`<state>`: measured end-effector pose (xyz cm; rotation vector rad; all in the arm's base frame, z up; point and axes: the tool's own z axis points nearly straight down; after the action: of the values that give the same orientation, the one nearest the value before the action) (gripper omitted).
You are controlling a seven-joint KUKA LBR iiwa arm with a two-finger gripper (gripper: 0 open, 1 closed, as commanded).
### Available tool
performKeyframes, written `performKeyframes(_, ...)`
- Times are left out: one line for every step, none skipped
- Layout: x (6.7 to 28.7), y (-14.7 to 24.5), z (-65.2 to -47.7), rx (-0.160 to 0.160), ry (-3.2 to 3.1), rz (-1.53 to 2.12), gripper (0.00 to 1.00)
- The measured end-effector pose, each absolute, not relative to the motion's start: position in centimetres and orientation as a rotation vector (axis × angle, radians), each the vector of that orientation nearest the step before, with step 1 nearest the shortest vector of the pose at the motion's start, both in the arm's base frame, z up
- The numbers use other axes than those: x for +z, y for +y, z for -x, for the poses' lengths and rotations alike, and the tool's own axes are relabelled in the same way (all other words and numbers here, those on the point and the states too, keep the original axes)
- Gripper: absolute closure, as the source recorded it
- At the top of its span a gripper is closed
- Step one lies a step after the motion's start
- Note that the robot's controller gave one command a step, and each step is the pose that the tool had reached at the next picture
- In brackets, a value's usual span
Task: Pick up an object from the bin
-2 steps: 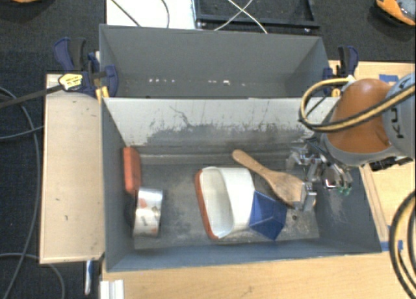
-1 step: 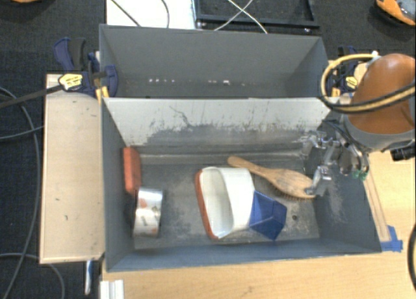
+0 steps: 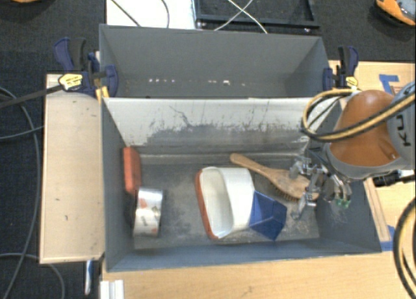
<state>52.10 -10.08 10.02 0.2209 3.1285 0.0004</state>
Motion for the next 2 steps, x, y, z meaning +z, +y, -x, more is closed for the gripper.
performKeyframes(7.0,-11.3,-55.8,-0.002,3.114,-0.247,0.0)
performKeyframes(7.0,-8.5,-50.7,0.001,3.1,-0.473,1.0)
